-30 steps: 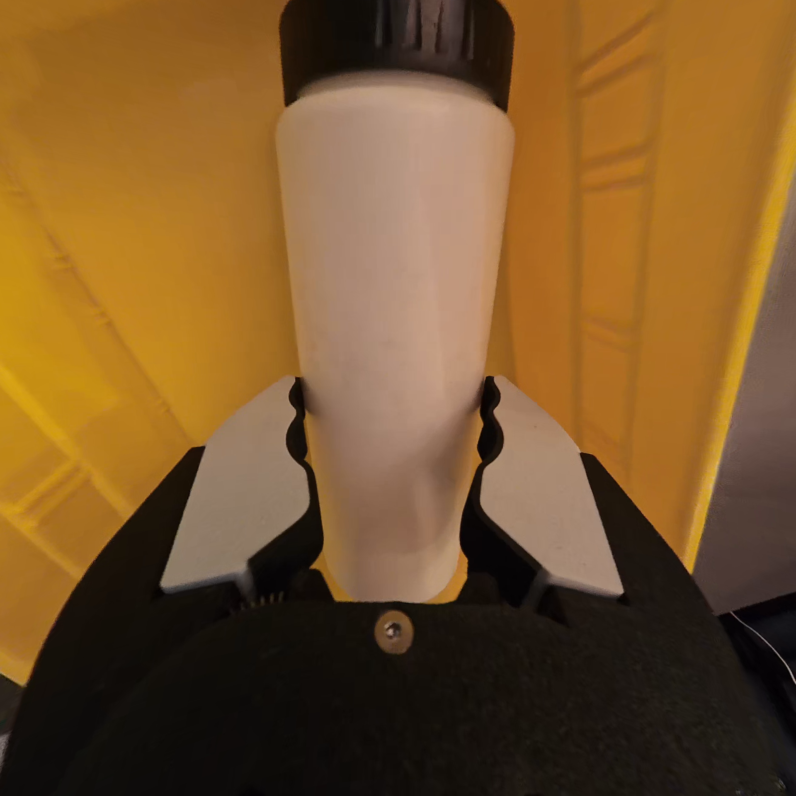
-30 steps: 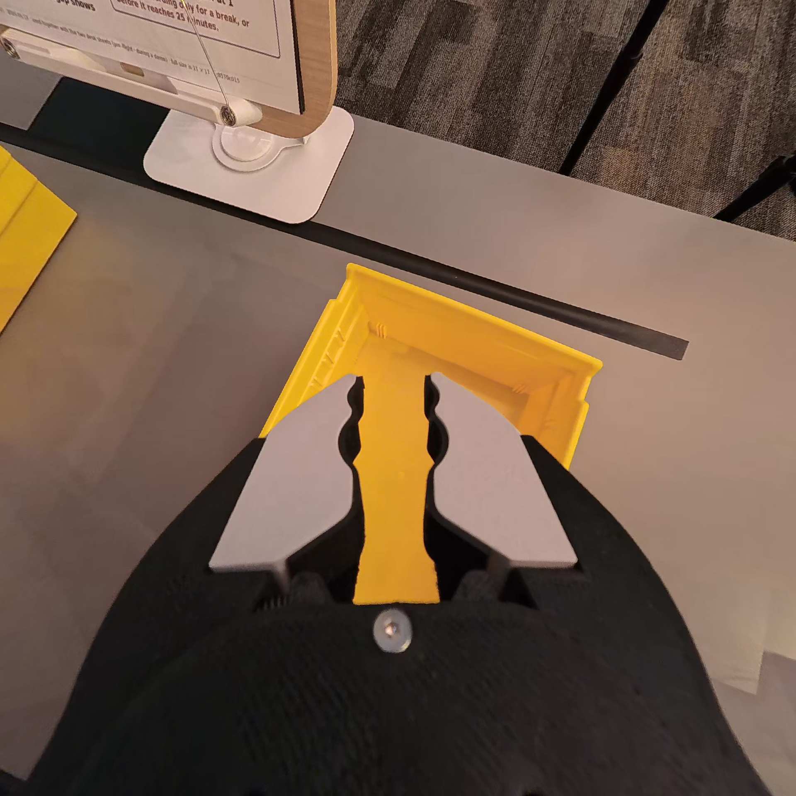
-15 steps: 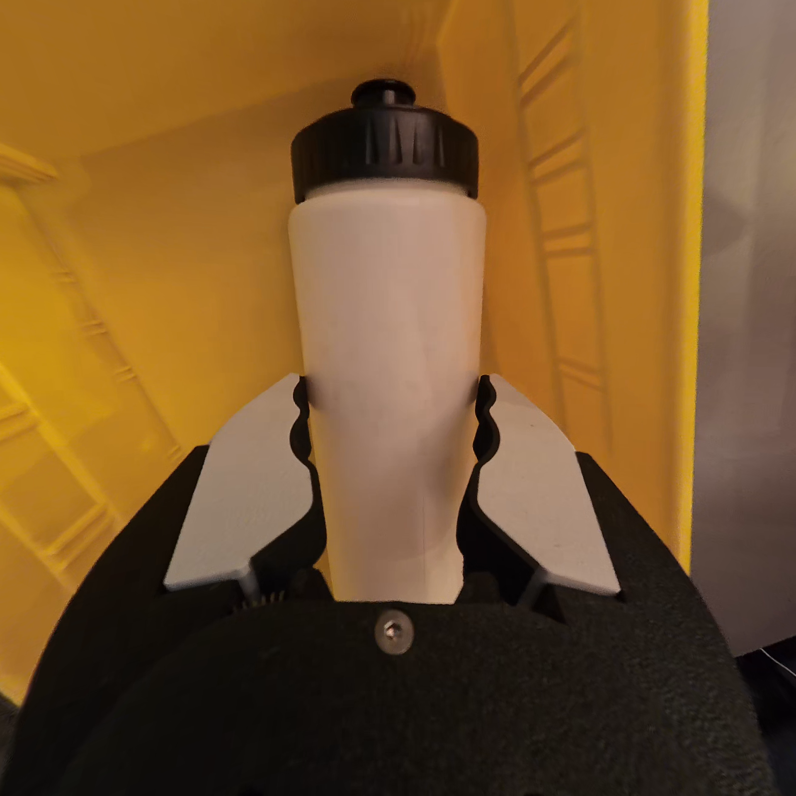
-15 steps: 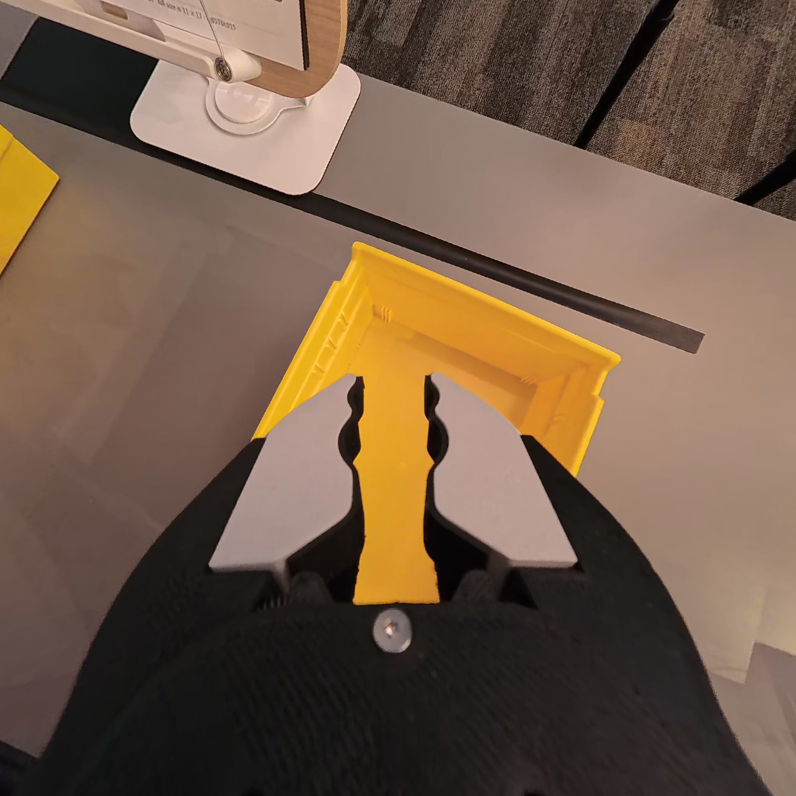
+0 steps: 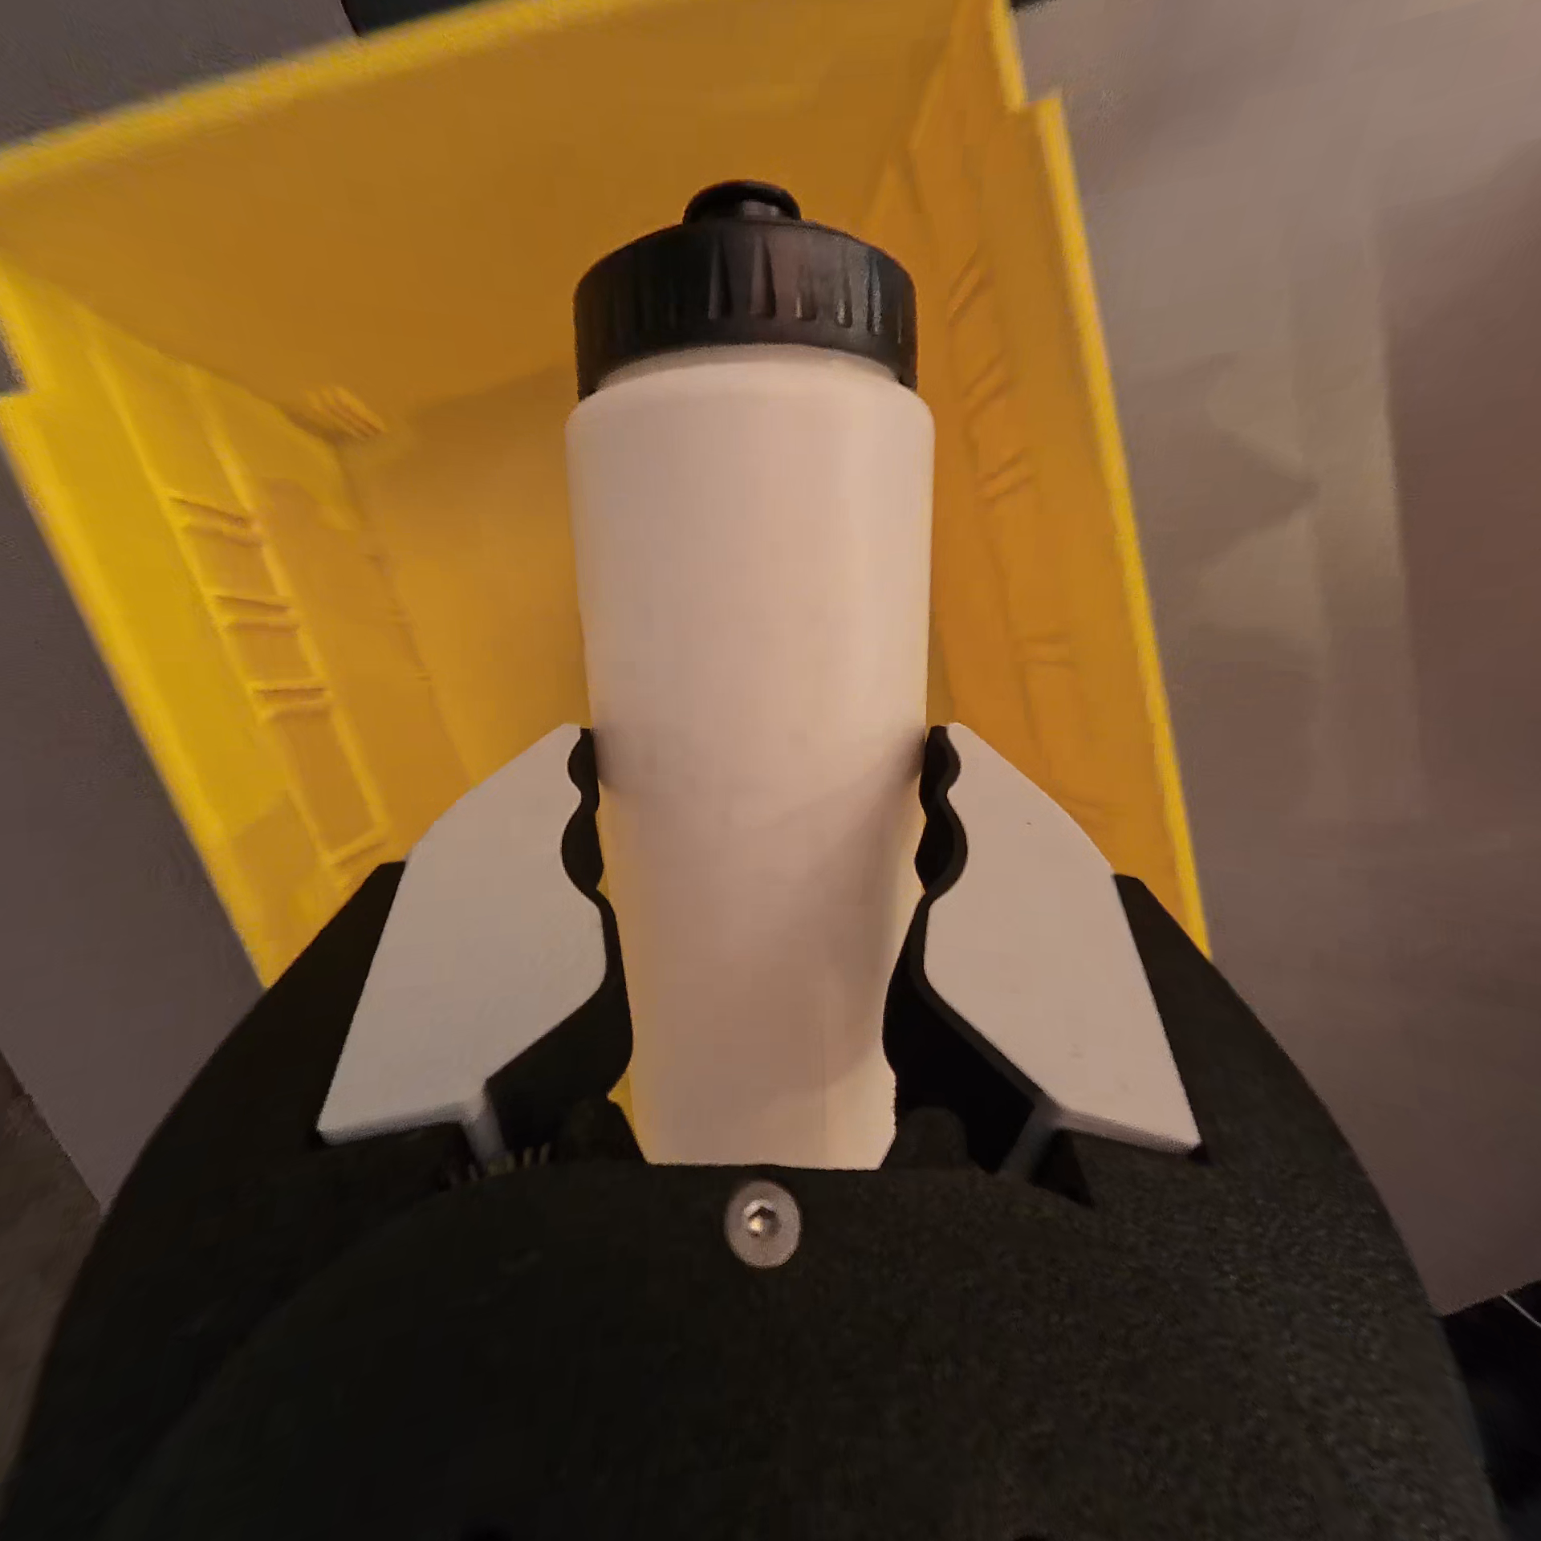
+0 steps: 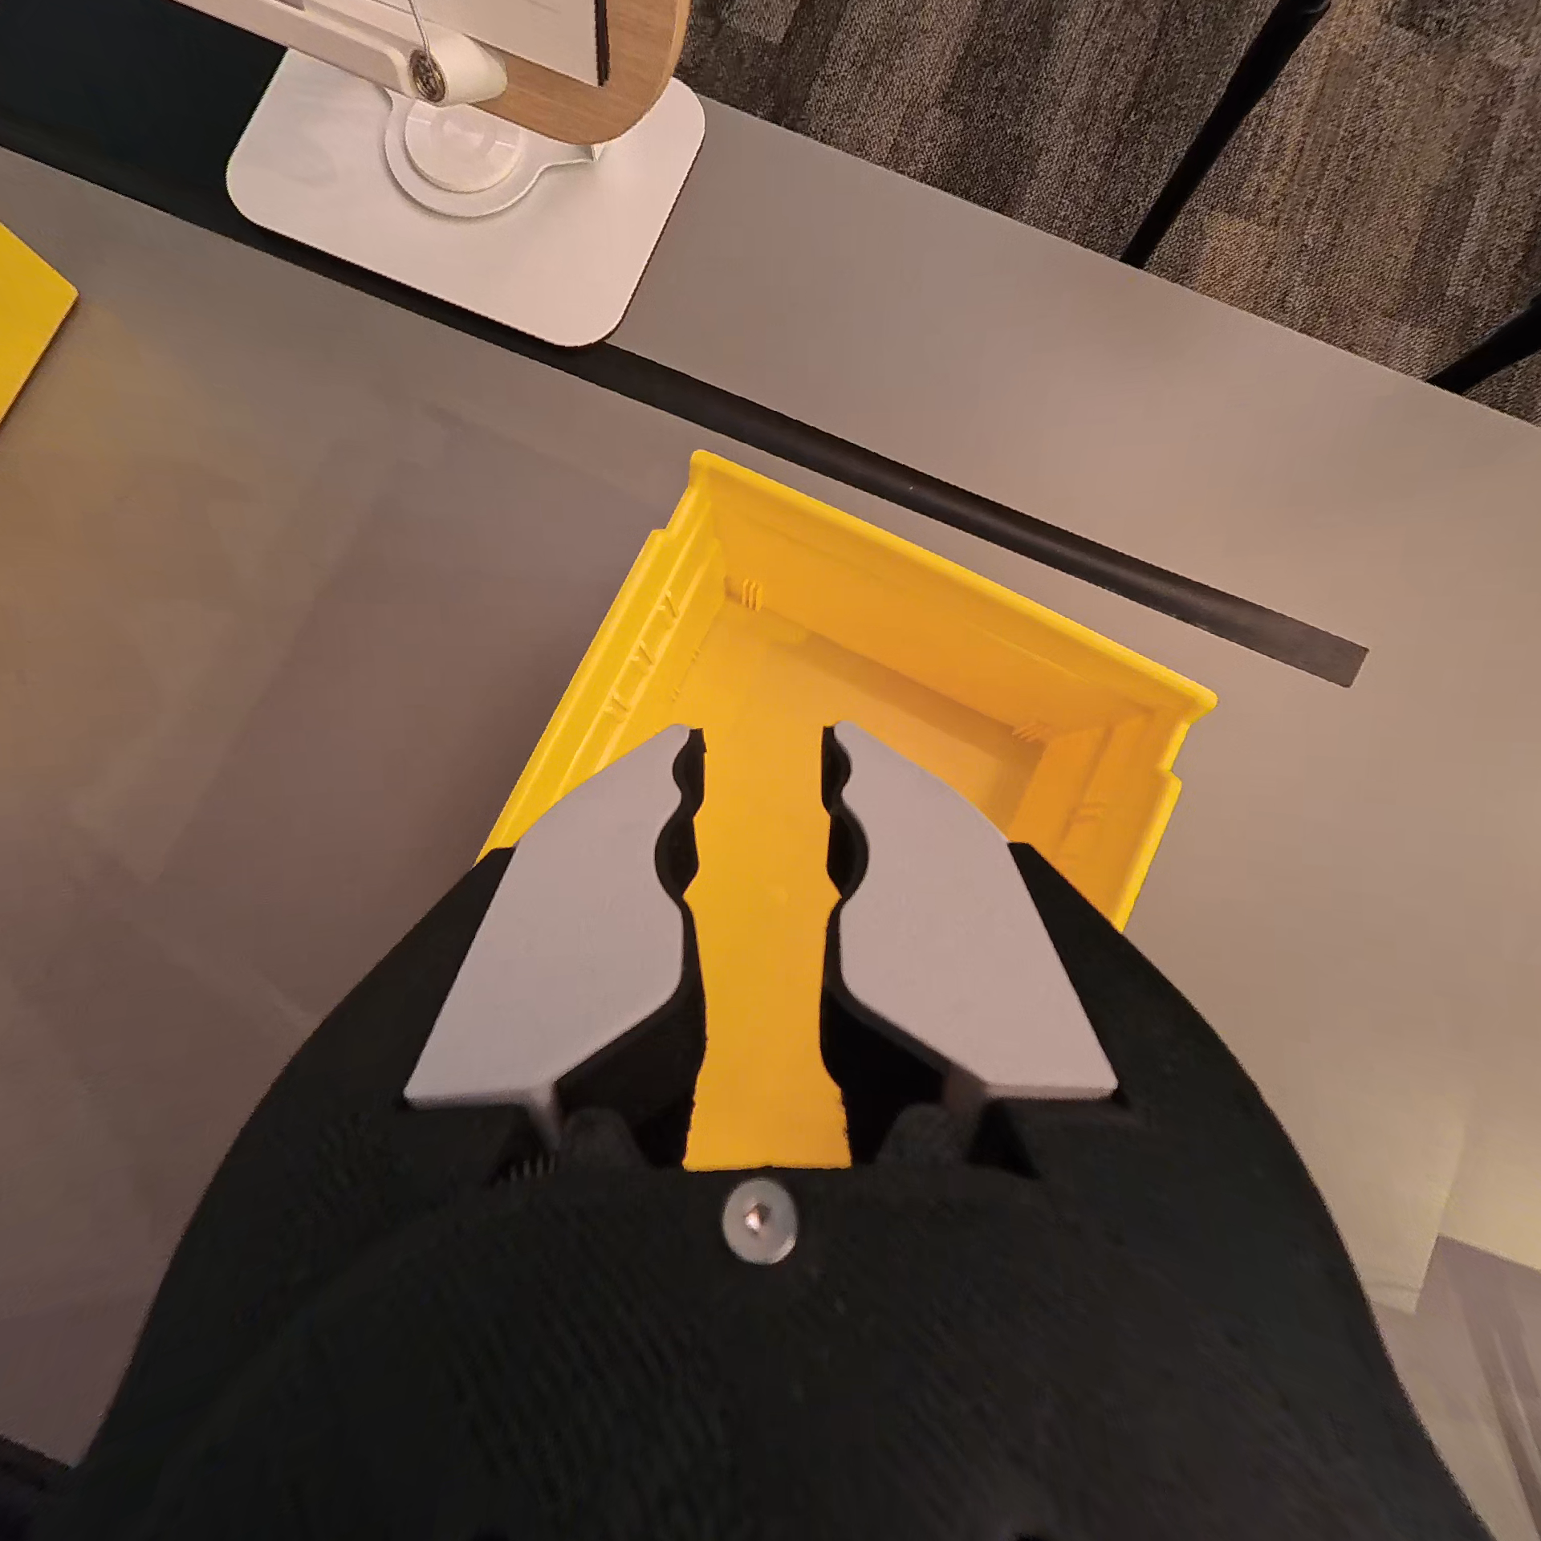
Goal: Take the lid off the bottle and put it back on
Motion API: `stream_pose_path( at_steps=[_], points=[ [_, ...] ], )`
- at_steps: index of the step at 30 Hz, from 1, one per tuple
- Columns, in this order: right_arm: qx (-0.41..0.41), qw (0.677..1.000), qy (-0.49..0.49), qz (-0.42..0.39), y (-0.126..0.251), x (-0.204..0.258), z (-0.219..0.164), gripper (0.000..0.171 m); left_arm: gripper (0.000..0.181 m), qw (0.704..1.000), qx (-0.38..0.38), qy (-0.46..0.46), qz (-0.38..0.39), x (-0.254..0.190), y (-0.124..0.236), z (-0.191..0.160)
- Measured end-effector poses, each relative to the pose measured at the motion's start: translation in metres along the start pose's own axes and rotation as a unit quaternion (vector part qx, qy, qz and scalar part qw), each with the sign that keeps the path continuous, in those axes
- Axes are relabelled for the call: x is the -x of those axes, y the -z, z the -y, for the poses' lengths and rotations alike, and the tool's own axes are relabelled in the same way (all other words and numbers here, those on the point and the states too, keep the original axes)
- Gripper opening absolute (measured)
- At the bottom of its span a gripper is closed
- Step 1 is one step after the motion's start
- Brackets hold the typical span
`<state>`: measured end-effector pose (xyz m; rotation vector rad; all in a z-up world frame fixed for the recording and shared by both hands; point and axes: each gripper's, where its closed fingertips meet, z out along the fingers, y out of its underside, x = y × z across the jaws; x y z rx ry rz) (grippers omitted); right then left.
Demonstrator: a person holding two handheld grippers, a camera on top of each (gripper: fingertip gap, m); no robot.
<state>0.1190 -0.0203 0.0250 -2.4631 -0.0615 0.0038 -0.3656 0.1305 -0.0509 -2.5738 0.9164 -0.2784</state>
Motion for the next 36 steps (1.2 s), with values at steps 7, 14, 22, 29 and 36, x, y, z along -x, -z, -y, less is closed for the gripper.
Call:
stream_pose_path(
  at_steps=[7, 14, 22, 29, 36],
  points=[
    [-0.115, 0.993, 0.037, -0.004, 0.014, 0.022, 0.042, 0.021, 0.075, 0.977, -0.172, -0.067, -0.109, -0.07, 0.085, 0.031],
    [-0.396, 0.836, 0.159, 0.346, 0.074, 0.194, 0.076, 0.059, 0.074, 0.899, -0.208, -0.181, -0.34, -0.189, 0.12, 0.03],
    [-0.271, 0.755, -0.007, 0.597, 0.043, 0.29, 0.054, 0.09, 0.074, 0.88, -0.182, -0.2, -0.39, -0.223, 0.1, 0.032],
    [-0.288, 0.716, -0.014, 0.636, 0.048, 0.281, 0.057, 0.08, 0.075, 0.849, -0.238, -0.261, -0.393, -0.257, 0.093, 0.042],
    [-0.323, 0.789, 0.131, 0.506, 0.039, 0.264, 0.055, 0.078, 0.078, 0.82, -0.301, -0.282, -0.397, -0.275, 0.067, 0.056]
  ],
)
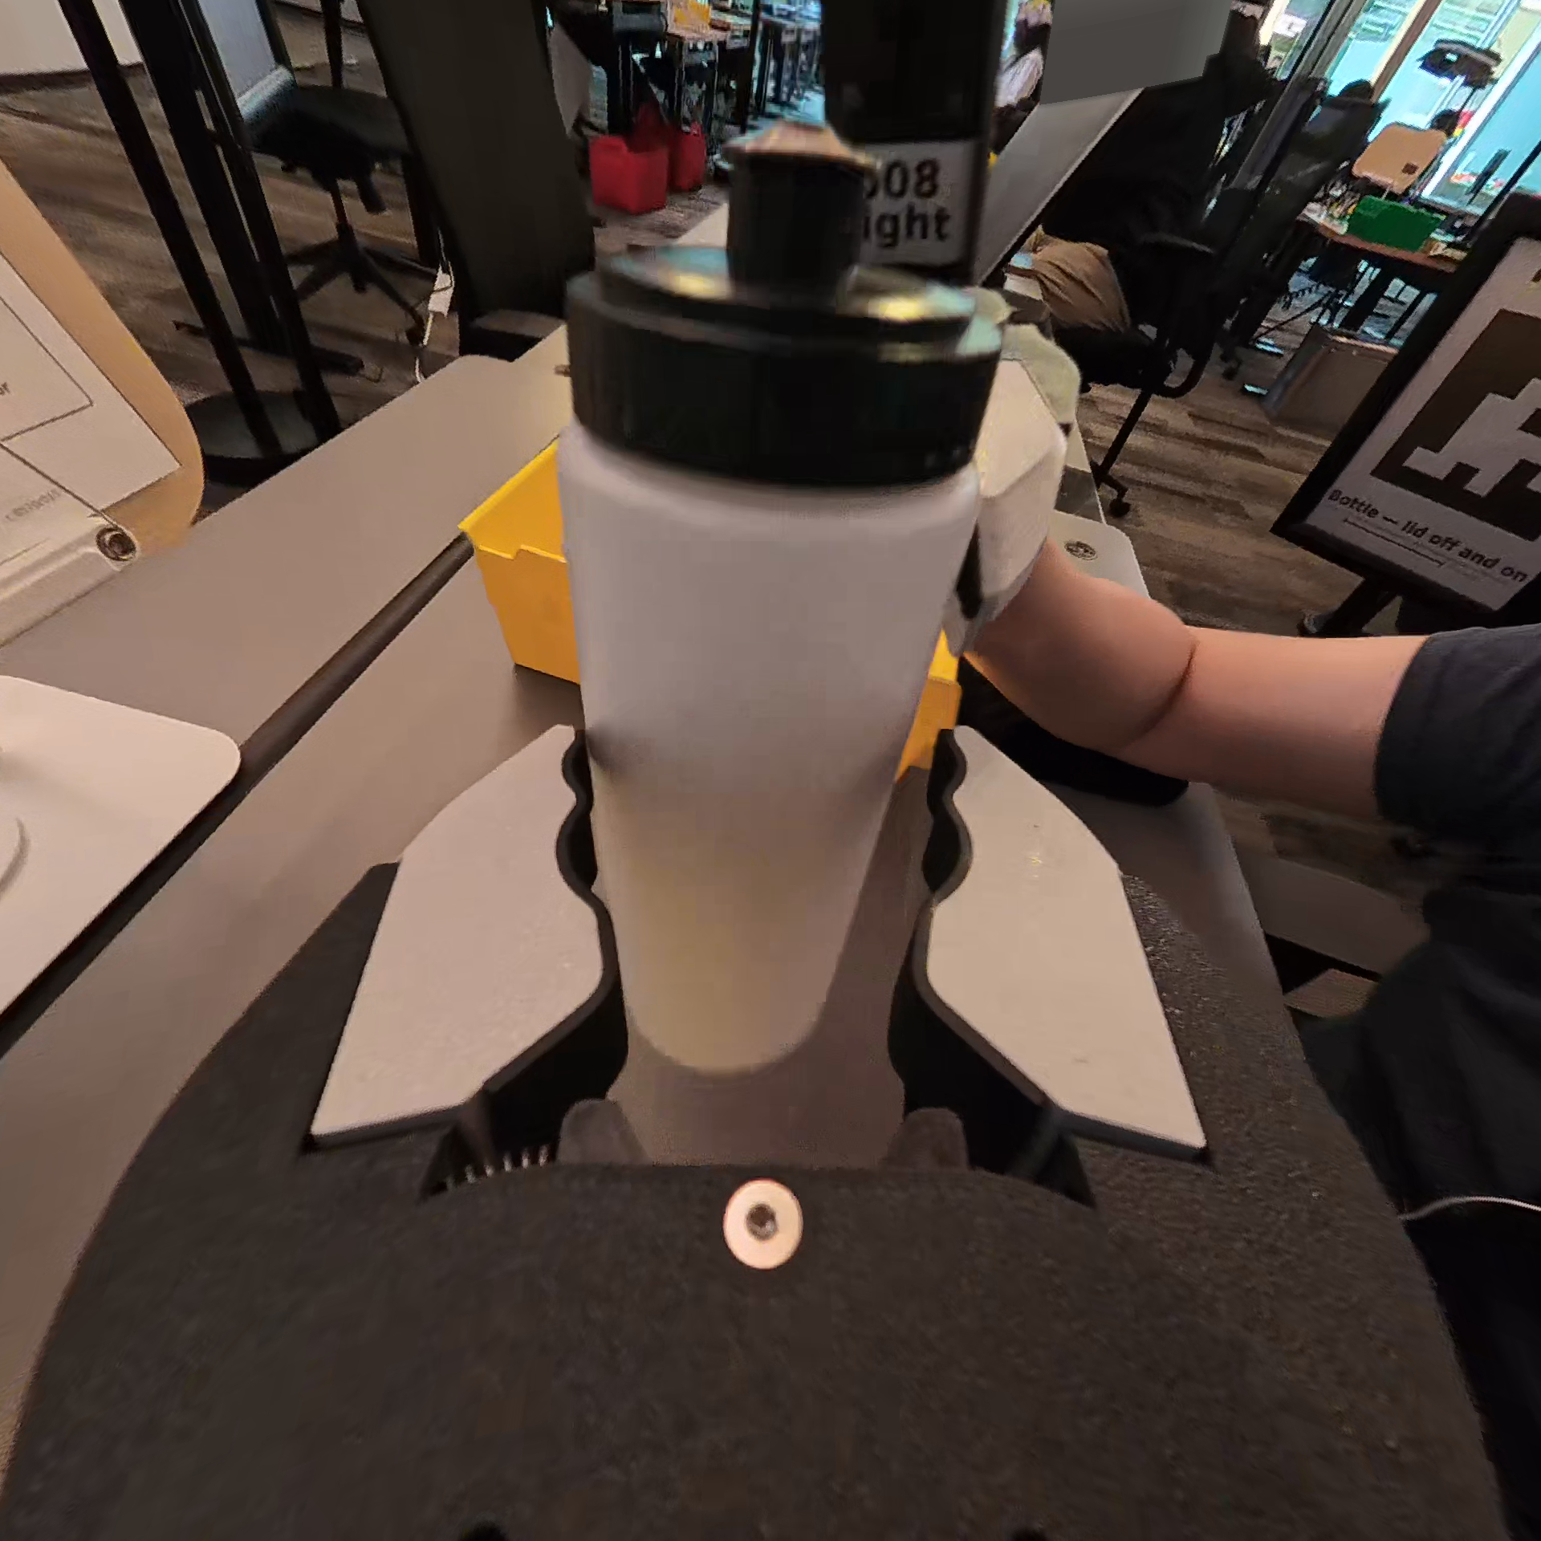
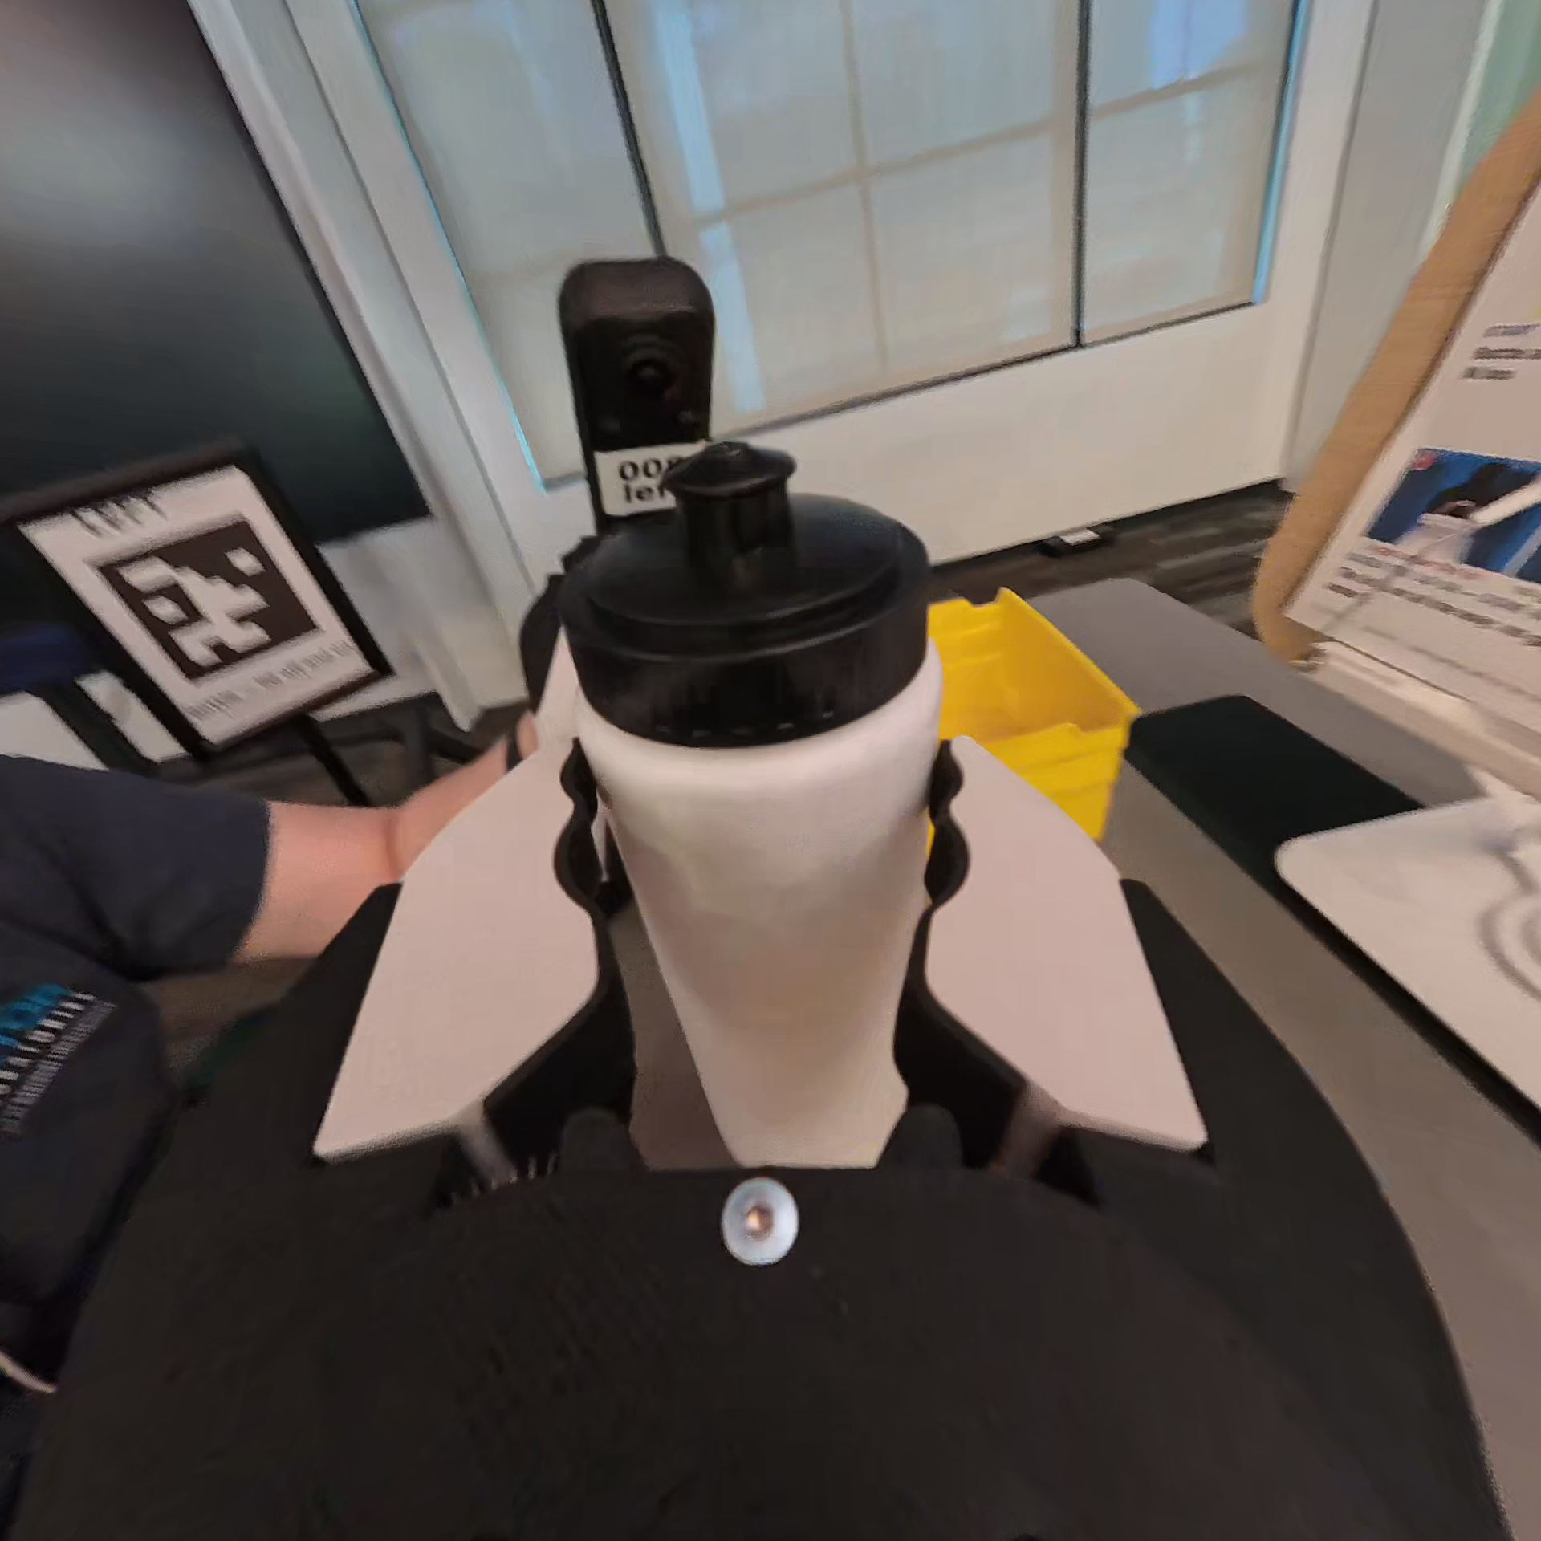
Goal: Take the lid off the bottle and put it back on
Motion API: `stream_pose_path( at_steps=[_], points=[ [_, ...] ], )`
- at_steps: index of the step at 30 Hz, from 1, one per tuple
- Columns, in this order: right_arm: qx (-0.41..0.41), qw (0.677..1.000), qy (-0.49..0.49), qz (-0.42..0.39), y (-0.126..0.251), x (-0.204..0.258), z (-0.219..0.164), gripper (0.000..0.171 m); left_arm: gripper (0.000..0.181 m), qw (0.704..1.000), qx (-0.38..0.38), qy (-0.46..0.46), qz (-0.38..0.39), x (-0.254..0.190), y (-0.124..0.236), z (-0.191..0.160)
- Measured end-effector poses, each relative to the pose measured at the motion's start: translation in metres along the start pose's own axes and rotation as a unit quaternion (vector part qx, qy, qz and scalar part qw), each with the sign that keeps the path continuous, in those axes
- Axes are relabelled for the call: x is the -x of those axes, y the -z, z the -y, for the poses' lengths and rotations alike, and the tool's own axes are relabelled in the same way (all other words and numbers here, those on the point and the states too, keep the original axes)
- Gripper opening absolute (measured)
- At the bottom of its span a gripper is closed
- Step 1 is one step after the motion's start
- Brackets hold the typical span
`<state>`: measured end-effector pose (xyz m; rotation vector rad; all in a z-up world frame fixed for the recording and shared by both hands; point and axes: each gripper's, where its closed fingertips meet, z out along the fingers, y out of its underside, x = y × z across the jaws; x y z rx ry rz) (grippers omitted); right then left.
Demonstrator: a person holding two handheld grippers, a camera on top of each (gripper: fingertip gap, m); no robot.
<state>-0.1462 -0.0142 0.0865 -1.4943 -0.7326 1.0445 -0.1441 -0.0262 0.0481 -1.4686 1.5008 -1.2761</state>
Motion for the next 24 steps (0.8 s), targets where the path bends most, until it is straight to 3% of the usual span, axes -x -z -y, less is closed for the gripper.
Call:
stream_pose_path(
  at_steps=[8, 14, 17, 20, 24],
  points=[
    [0.037, 0.997, 0.028, -0.06, 0.0, -0.028, -0.018, 0.078, 0.096, 0.997, -0.01, -0.001, 0.071, 0.03, -0.025, -0.023],
    [0.025, 0.999, 0.016, -0.045, -0.006, -0.028, -0.023, 0.077, 0.107, 0.989, -0.067, -0.018, 0.133, 0.042, -0.032, -0.023],
    [0.014, 0.999, 0.017, -0.036, -0.008, -0.028, -0.025, 0.077, 0.098, 0.986, -0.098, -0.057, 0.123, 0.032, -0.036, -0.02],
    [0.001, 1.0, 0.012, -0.022, -0.013, -0.025, -0.025, 0.077, 0.1, 0.979, -0.132, -0.09, 0.127, 0.031, -0.037, -0.017],
    [0.002, 1.0, 0.03, 0.001, -0.016, -0.016, -0.025, 0.077, 0.101, 0.986, -0.128, -0.063, 0.091, 0.026, -0.042, -0.022]
  ],
)
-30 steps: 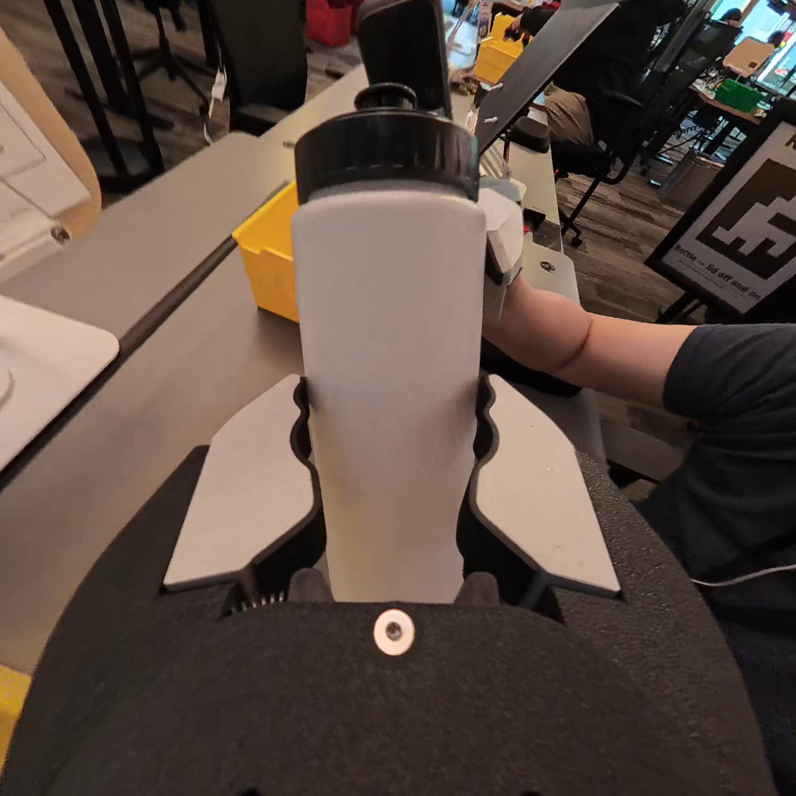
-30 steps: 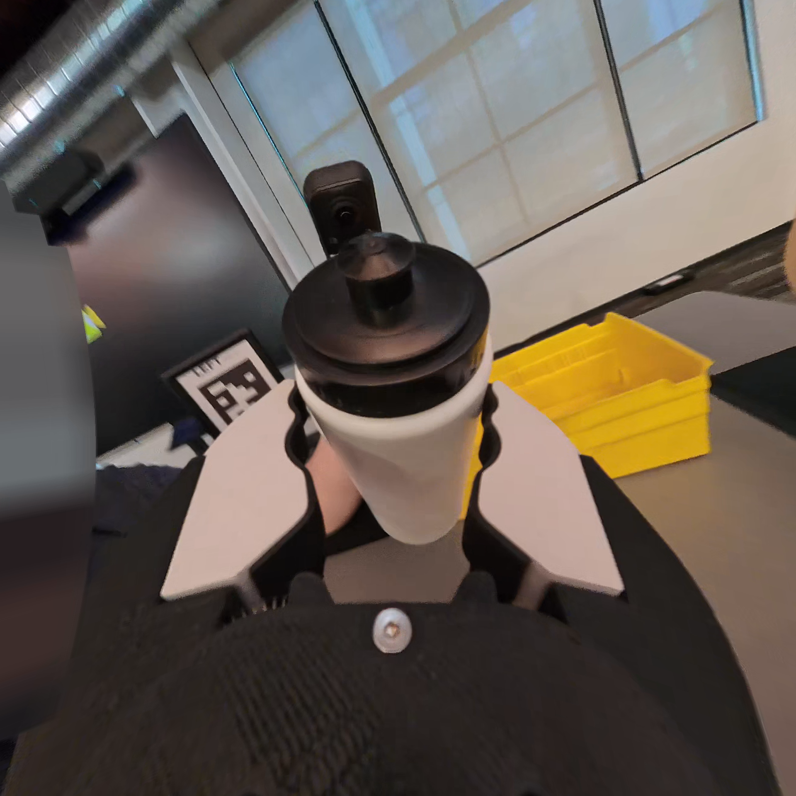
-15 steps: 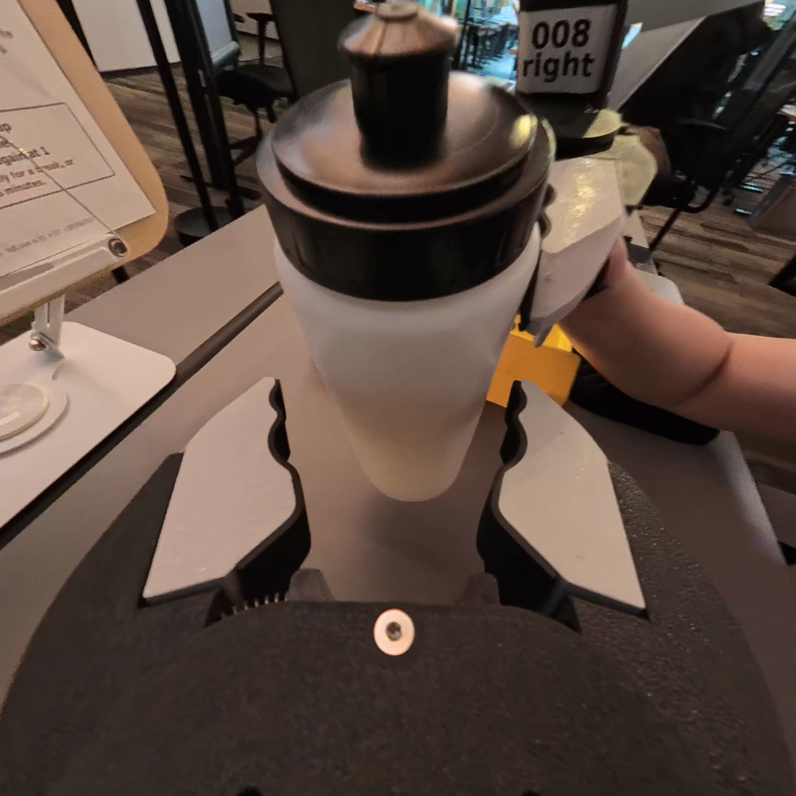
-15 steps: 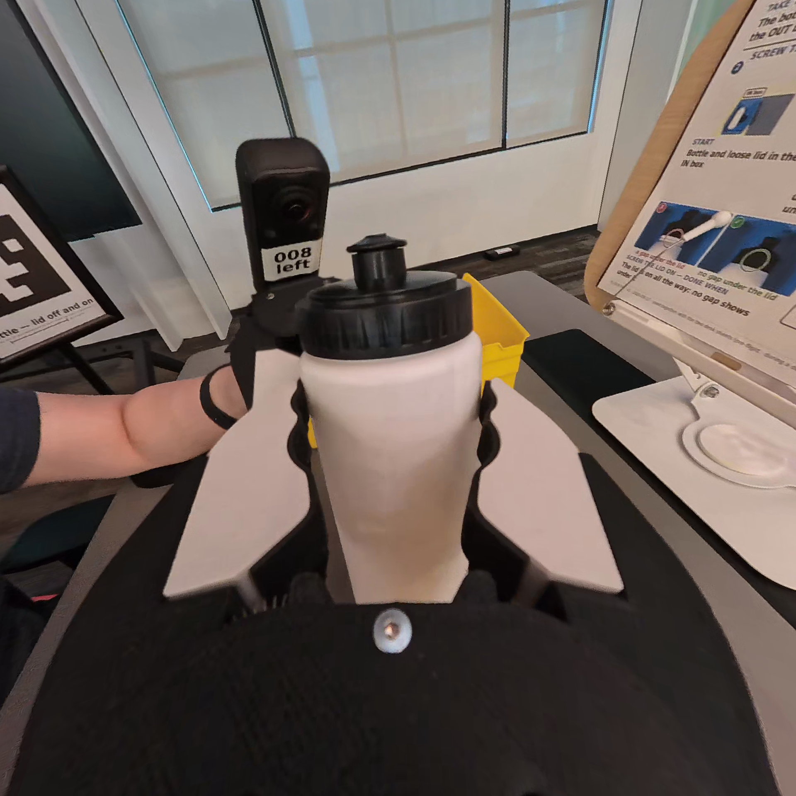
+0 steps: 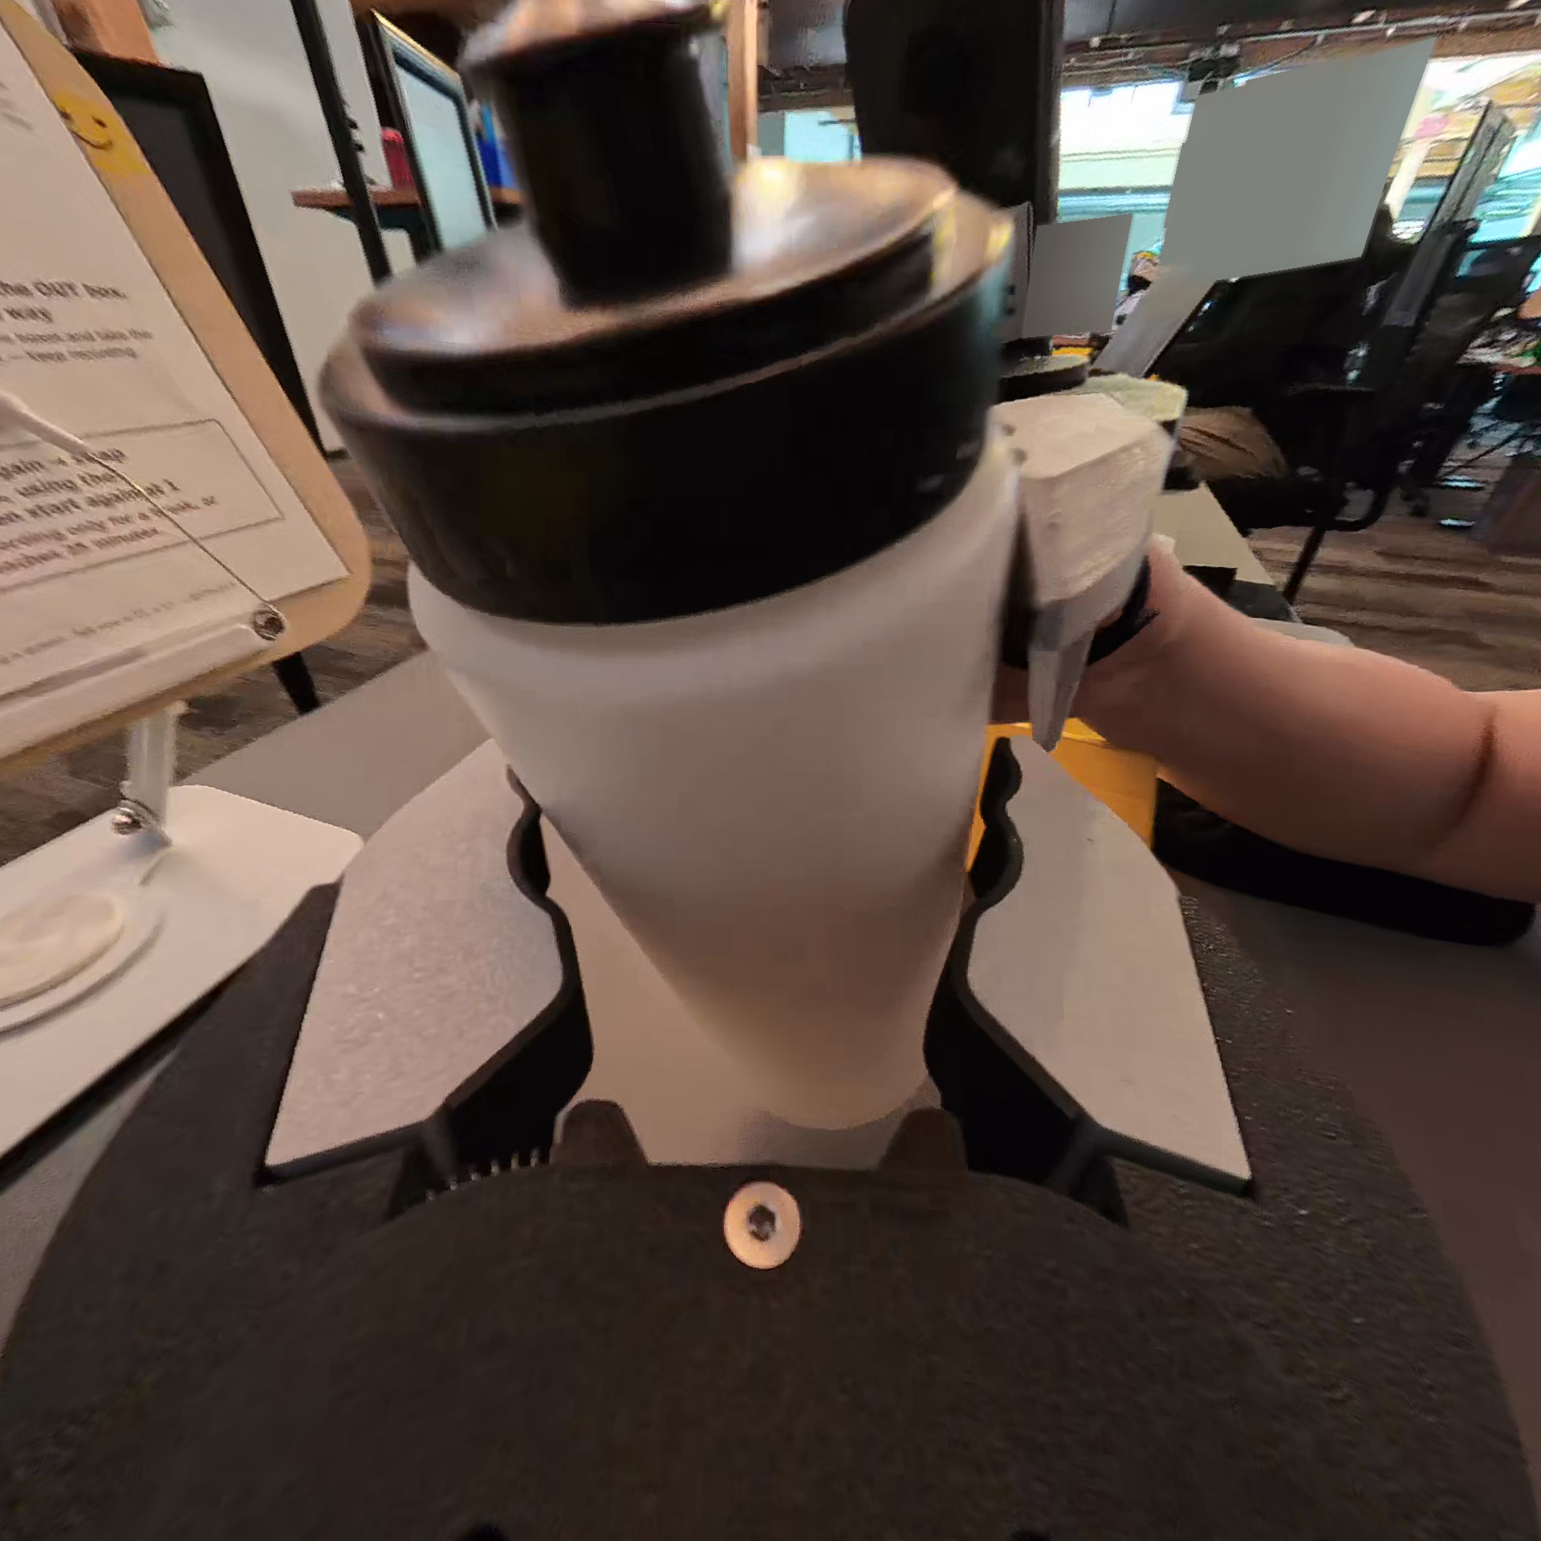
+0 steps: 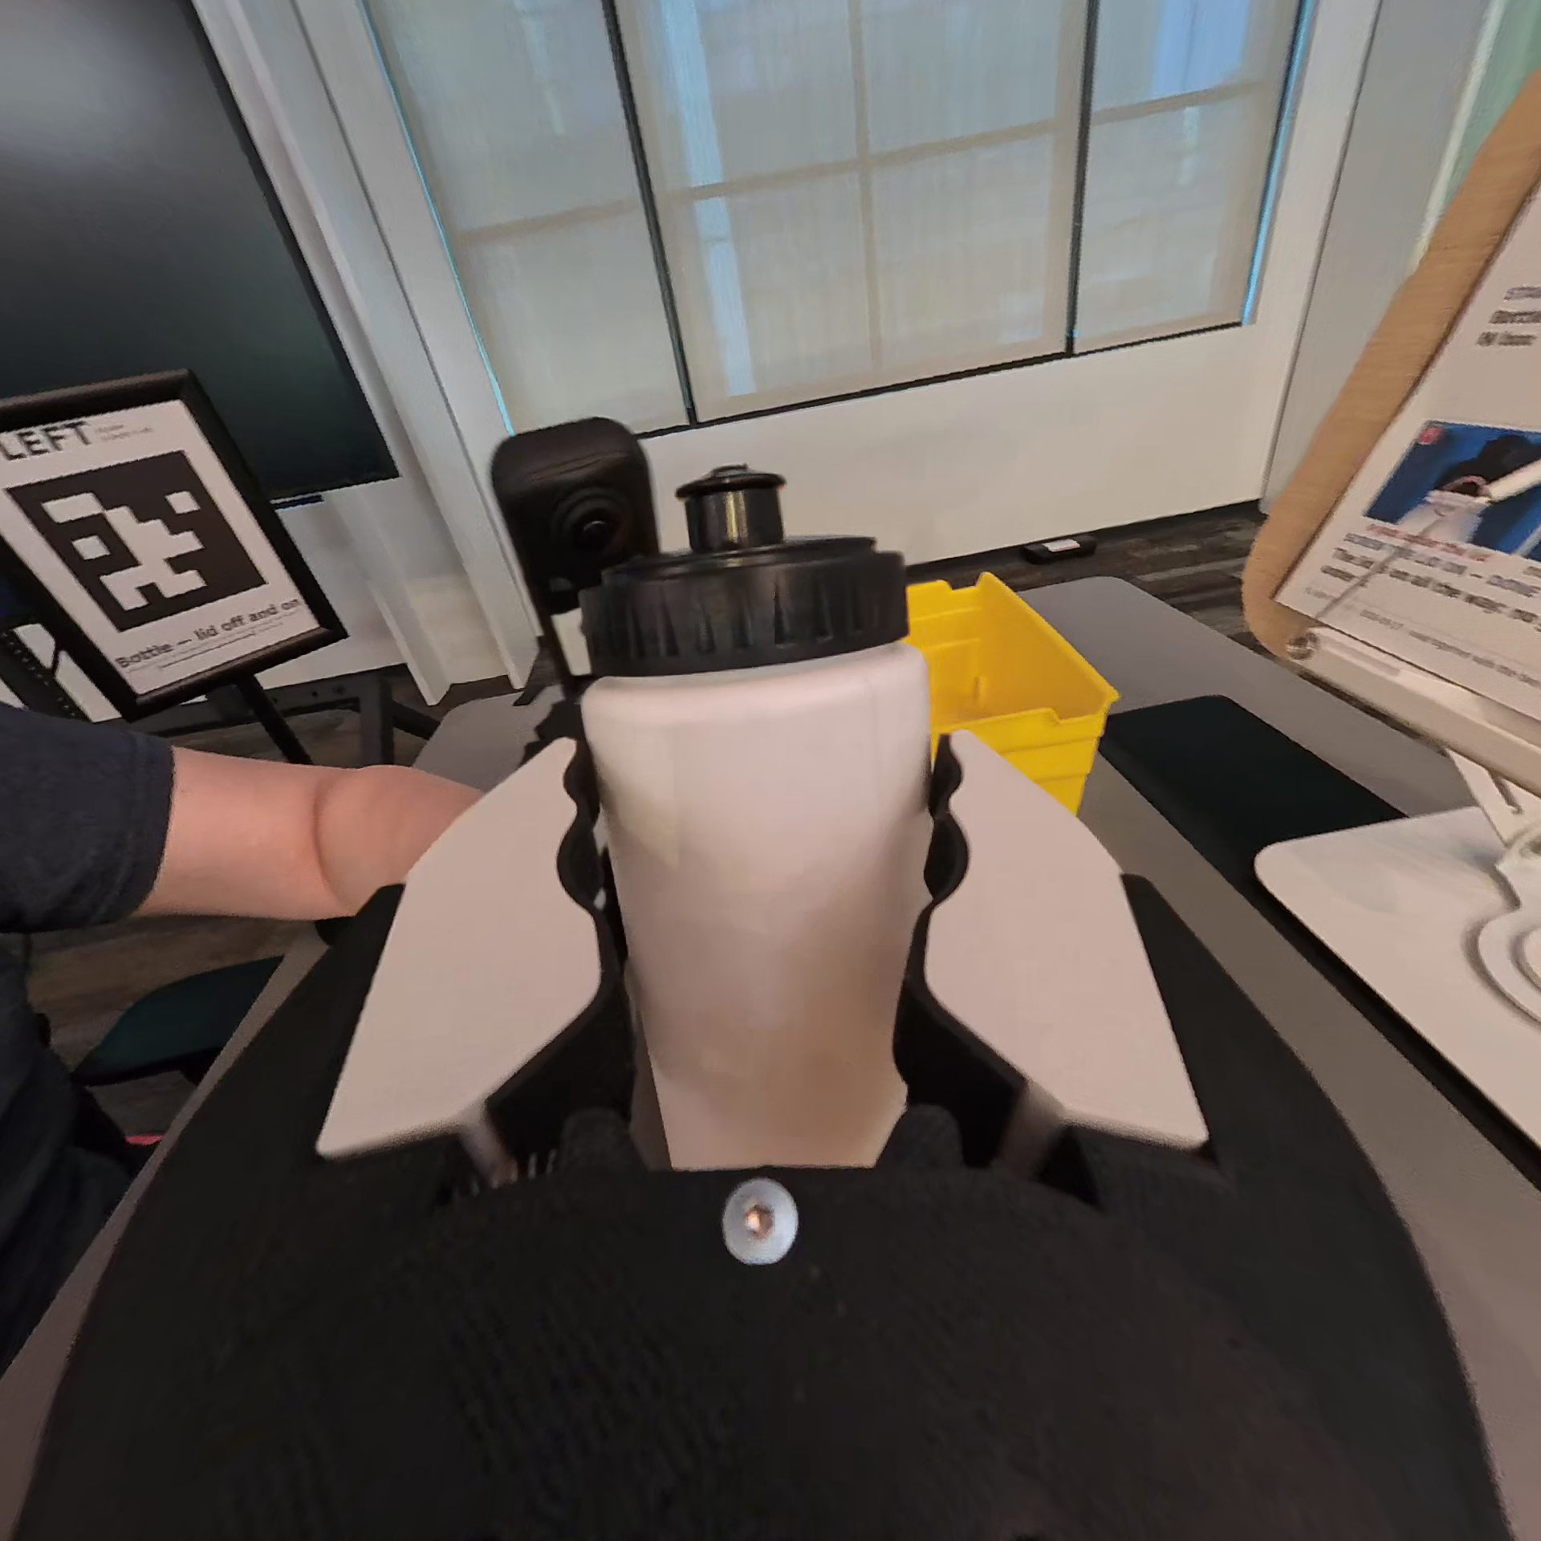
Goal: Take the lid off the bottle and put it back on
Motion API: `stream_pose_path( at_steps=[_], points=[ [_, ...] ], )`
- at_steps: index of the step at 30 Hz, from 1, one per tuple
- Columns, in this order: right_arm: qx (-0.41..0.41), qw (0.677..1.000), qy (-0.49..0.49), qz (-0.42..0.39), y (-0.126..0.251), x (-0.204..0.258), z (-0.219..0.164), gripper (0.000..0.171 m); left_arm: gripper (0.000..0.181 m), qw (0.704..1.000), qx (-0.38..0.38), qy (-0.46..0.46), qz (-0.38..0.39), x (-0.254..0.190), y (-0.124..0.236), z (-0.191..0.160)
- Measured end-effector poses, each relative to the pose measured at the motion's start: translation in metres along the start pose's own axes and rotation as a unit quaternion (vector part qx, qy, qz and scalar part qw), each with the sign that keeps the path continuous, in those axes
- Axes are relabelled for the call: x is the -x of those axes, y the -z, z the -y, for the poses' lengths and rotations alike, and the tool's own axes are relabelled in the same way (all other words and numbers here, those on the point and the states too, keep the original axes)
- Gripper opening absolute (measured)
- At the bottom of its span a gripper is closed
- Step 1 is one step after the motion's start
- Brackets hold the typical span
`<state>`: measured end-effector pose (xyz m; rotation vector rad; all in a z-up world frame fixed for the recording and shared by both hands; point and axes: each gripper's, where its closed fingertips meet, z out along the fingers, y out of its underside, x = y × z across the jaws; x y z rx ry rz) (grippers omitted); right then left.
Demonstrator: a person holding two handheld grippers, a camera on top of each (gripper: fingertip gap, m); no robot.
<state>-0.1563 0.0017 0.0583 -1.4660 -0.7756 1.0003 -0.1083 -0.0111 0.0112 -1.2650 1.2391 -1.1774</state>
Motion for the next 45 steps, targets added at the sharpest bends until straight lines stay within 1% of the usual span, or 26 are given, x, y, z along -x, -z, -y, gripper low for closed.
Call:
stream_pose_path(
  at_steps=[2, 3, 6, 9, 12, 14, 16, 18, 19, 21, 26, 39, 45],
  points=[
    [-0.003, 1.0, 0.008, 0.019, -0.003, 0.007, 0.0, 0.077, 0.108, 1.0, 0.023, 0.01, -0.011, -0.004, -0.004, -0.008],
    [0.003, 1.0, 0.014, 0.023, -0.004, 0.008, -0.003, 0.077, 0.105, 0.999, 0.036, 0.012, -0.016, -0.006, -0.006, -0.013],
    [0.027, 0.999, 0.02, 0.022, -0.003, 0.006, -0.01, 0.078, 0.104, 0.998, 0.06, 0.015, -0.013, -0.004, -0.007, -0.021],
    [0.049, 0.998, 0.027, -0.003, 0.002, -0.003, -0.012, 0.077, 0.103, 0.997, 0.075, -0.007, 0.034, 0.009, -0.006, -0.029],
    [0.055, 0.997, 0.036, -0.031, 0.01, -0.011, -0.007, 0.081, 0.103, 0.99, 0.111, -0.031, 0.079, 0.02, -0.006, -0.042],
    [0.06, 0.996, 0.045, -0.046, 0.013, -0.013, -0.004, 0.082, 0.103, 0.987, 0.123, -0.042, 0.09, 0.022, -0.007, -0.048],
    [0.074, 0.993, 0.051, -0.07, 0.015, -0.016, -0.004, 0.087, 0.103, 0.987, 0.122, -0.051, 0.095, 0.021, -0.009, -0.049],
    [0.09, 0.99, 0.064, -0.091, 0.014, -0.018, -0.006, 0.086, 0.103, 0.988, 0.116, -0.052, 0.092, 0.018, -0.011, -0.05],
    [0.093, 0.988, 0.07, -0.101, 0.012, -0.018, -0.007, 0.085, 0.103, 0.988, 0.115, -0.05, 0.09, 0.017, -0.012, -0.051],
    [0.093, 0.985, 0.08, -0.117, 0.01, -0.017, -0.005, 0.075, 0.103, 0.988, 0.118, -0.049, 0.089, 0.015, -0.014, -0.055],
    [0.116, 0.98, 0.102, -0.121, 0.004, -0.008, -0.008, 0.066, 0.103, 0.987, 0.121, -0.053, 0.089, 0.013, -0.018, -0.062],
    [0.114, 0.98, 0.086, -0.137, 0.005, -0.012, -0.009, 0.067, 0.103, 0.993, 0.089, -0.037, 0.074, 0.012, -0.02, -0.059],
    [0.112, 0.98, 0.089, -0.138, 0.003, -0.012, -0.009, 0.067, 0.118, 0.997, 0.04, -0.014, 0.068, 0.017, -0.019, -0.045]
  ],
)
